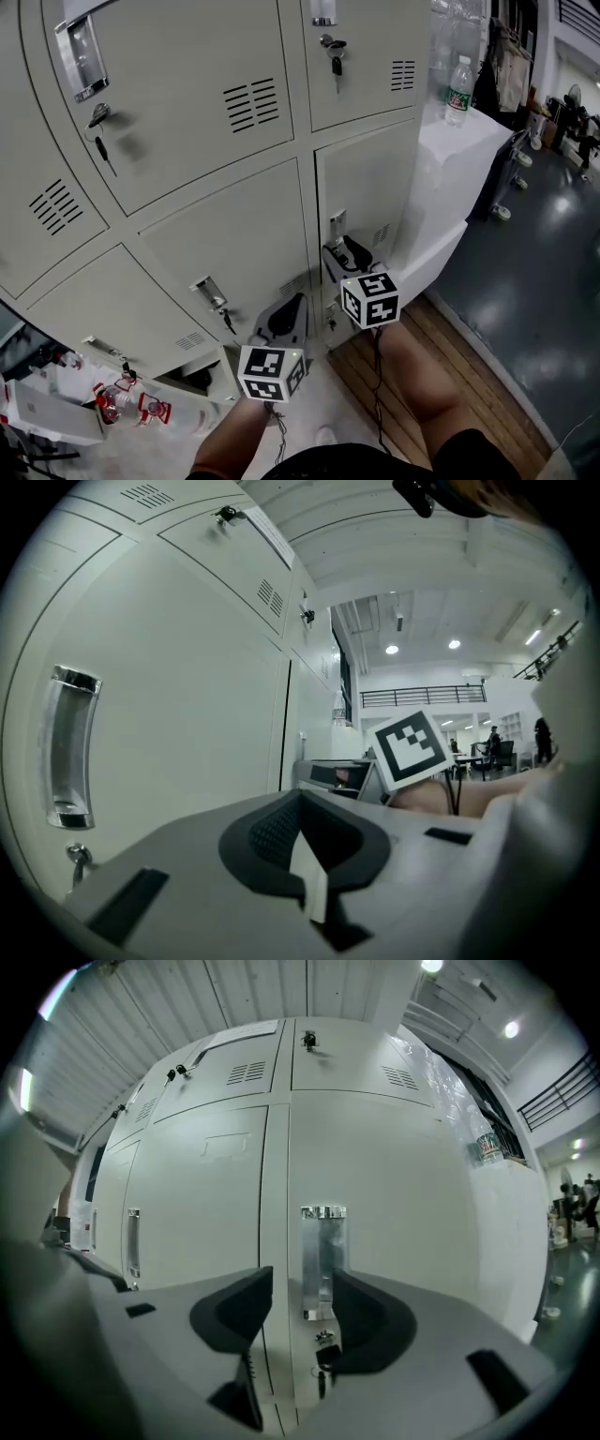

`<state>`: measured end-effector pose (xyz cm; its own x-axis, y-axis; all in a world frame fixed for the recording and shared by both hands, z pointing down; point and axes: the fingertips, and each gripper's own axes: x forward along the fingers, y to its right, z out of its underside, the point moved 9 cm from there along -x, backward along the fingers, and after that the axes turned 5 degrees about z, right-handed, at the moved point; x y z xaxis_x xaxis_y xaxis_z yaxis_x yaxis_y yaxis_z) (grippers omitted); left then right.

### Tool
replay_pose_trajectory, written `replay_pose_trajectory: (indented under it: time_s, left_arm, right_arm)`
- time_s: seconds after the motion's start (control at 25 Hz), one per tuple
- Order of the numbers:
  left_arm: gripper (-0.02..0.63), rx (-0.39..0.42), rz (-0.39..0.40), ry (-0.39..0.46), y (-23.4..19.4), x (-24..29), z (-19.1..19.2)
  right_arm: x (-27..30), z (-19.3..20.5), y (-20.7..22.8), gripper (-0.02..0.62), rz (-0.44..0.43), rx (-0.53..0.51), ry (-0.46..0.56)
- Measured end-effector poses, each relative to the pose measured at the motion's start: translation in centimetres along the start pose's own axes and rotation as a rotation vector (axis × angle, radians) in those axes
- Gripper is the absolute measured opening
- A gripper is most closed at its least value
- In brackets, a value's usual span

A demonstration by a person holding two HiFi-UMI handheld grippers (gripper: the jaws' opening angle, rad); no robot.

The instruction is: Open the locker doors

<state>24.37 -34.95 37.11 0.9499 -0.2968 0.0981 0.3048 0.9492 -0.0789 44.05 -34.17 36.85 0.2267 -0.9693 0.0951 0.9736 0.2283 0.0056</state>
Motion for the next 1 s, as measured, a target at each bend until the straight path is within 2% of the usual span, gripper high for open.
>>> replay_pose_trajectory:
  time_s: [0.36, 0.52, 0.64, 1.0]
  left_arm:
    - [0.002, -0.005, 0.017, -0.011, -1.4, 0.1, 0.6]
    - [0.001, -0.01, 0.021, -0.008, -1.8, 0.0, 0.7]
    - [0.001, -0.013, 0.021, -0.008, -1.8, -0.1, 0.9]
    - [0.0, -0.003, 0.023, 0.0, -0.9, -0.9, 0.8]
  right_arm:
    - [1.8, -0.3, -0.5, 0.195, 0.038, -0.019, 0.015]
    - [2.2, -0.3, -0.5, 0.144, 0.052, -0.031, -0.002]
    - [2.2, -0.2, -0.5, 0.114, 0.045, -0.029, -0.006]
    - [0.8, 0.1, 0.0, 0.114, 0.005, -0.022, 0.002]
